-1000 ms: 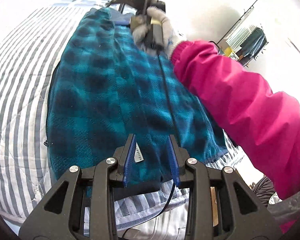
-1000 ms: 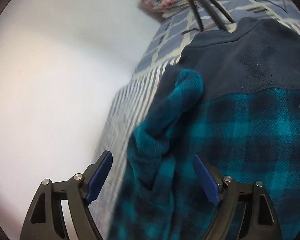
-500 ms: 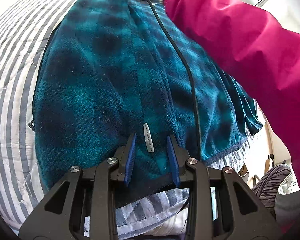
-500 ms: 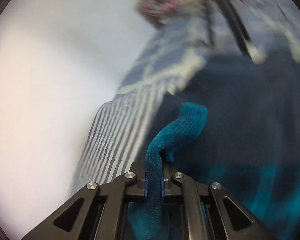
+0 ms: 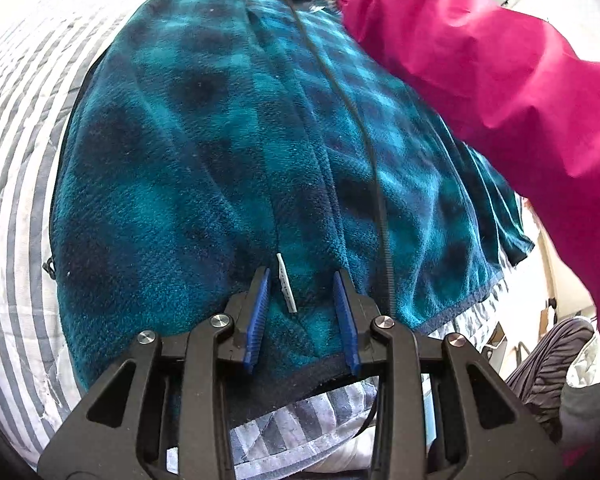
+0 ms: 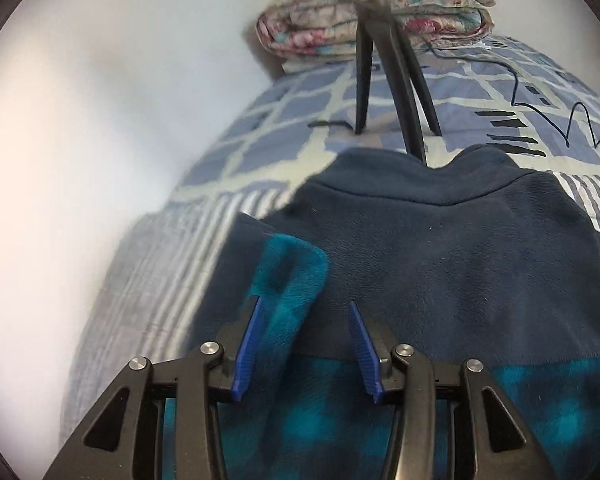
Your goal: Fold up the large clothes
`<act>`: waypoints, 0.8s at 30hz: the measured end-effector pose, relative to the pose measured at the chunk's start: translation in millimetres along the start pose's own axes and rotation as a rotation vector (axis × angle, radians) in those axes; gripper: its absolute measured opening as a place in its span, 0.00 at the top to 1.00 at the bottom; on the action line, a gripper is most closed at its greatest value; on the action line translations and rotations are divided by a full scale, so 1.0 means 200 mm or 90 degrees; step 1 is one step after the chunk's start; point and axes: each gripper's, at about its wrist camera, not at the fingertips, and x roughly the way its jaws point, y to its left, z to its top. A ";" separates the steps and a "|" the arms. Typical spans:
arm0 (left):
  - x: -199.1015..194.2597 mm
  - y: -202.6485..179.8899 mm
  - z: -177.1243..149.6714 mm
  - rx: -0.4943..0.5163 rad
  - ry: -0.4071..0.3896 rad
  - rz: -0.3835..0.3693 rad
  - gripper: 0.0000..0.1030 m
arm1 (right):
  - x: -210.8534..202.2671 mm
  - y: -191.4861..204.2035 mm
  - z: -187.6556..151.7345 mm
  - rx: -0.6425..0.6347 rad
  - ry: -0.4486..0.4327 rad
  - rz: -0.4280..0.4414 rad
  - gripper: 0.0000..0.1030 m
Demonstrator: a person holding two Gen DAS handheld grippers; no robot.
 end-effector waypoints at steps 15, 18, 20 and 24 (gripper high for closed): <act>-0.61 0.27 0.03 -0.098 -0.172 -0.013 0.69 | -1.16 0.17 -0.37 -0.045 -0.028 0.110 0.43; -0.59 0.37 -0.03 -0.136 -0.162 0.026 0.69 | -1.29 0.25 -0.63 -0.081 0.013 0.105 0.43; -0.55 0.45 -0.07 -0.172 -0.139 0.016 0.69 | -1.32 0.31 -0.85 -0.103 0.058 0.097 0.43; -0.49 0.52 -0.12 -0.208 -0.108 0.006 0.69 | -1.33 0.44 -1.23 -0.152 0.123 0.092 0.46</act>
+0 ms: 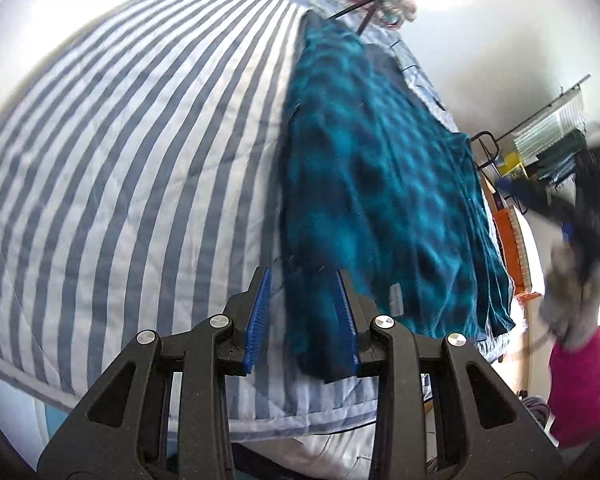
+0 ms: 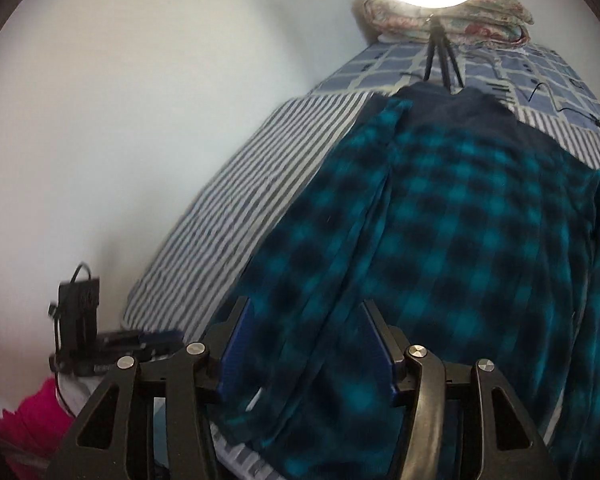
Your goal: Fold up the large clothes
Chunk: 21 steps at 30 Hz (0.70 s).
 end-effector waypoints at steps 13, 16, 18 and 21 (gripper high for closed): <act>-0.04 0.11 -0.04 -0.067 -0.008 -0.040 0.69 | 0.39 0.23 -0.47 0.094 0.145 0.022 0.50; -0.04 0.11 -0.04 -0.067 -0.008 -0.041 0.69 | 0.42 0.25 -0.50 0.082 0.157 -0.039 0.52; -0.04 0.10 -0.04 -0.063 -0.007 -0.044 0.69 | 0.41 0.27 -0.51 0.081 0.160 -0.058 0.52; -0.04 0.09 -0.04 -0.060 -0.007 -0.046 0.69 | 0.40 0.33 -0.55 0.054 0.160 -0.101 0.67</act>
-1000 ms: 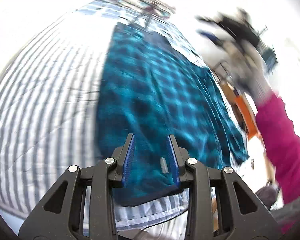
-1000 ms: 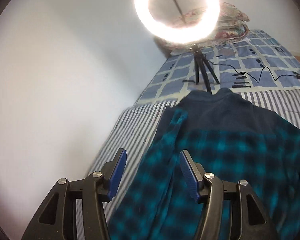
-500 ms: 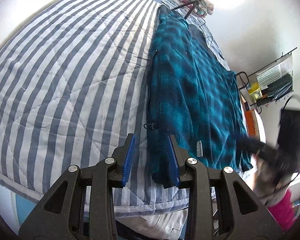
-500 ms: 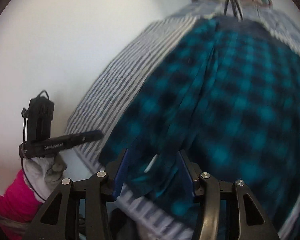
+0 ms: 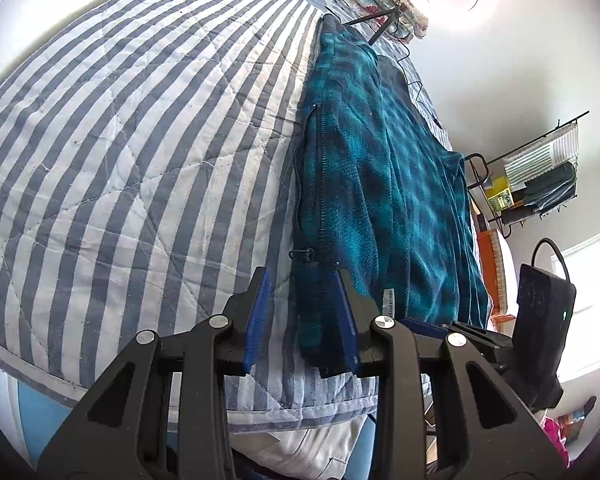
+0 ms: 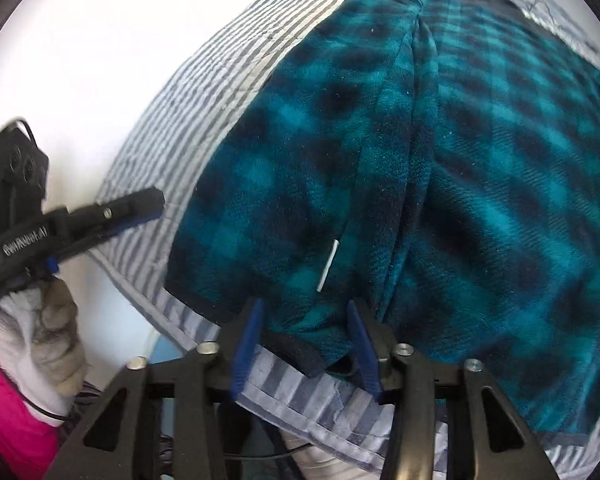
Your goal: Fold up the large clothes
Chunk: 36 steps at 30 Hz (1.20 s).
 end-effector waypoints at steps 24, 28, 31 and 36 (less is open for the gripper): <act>-0.01 -0.12 -0.02 0.058 -0.037 0.047 0.69 | -0.20 -0.40 -0.44 0.217 -0.089 0.169 1.00; 0.01 -0.21 -0.03 0.098 -0.039 0.037 0.69 | -0.25 -0.42 -0.40 0.187 -0.109 0.162 0.97; 0.03 -0.28 -0.06 0.101 -0.023 0.003 0.69 | -0.33 -0.43 -0.30 0.149 -0.135 0.151 0.65; 0.14 -0.47 -0.18 0.155 0.015 0.001 0.61 | -0.38 -0.43 -0.01 0.085 -0.168 0.096 0.62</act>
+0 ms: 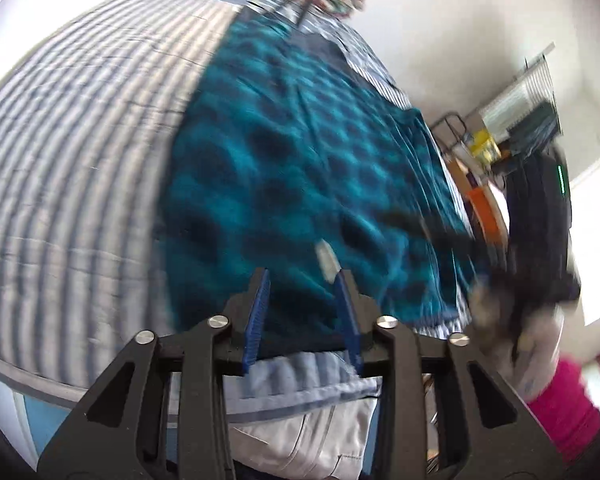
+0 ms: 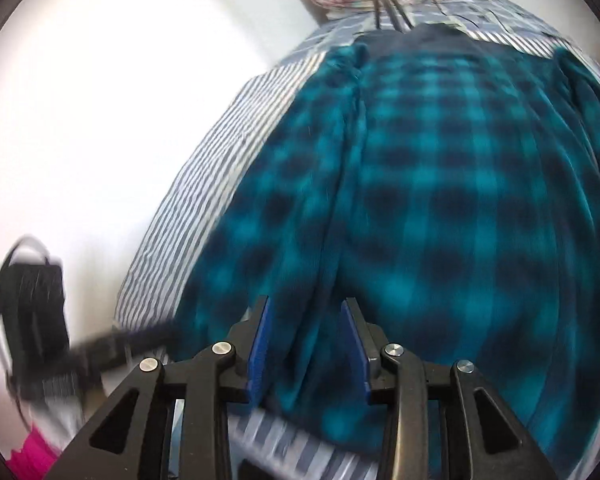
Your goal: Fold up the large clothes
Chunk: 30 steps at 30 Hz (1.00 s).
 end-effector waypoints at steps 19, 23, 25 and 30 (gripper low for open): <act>0.25 -0.16 -0.12 0.141 0.075 0.051 0.95 | 0.54 0.02 0.45 -0.035 0.060 -0.064 0.96; 0.07 -0.17 -0.10 0.143 0.056 0.008 0.88 | 0.47 0.13 0.44 -0.078 0.037 -0.097 0.78; -0.05 -0.15 -0.09 0.129 0.017 -0.017 0.87 | 0.37 0.16 0.43 -0.073 0.016 -0.073 0.77; -0.08 -0.07 0.01 0.067 -0.045 0.011 0.87 | 0.02 0.17 0.29 -0.065 -0.046 -0.044 0.68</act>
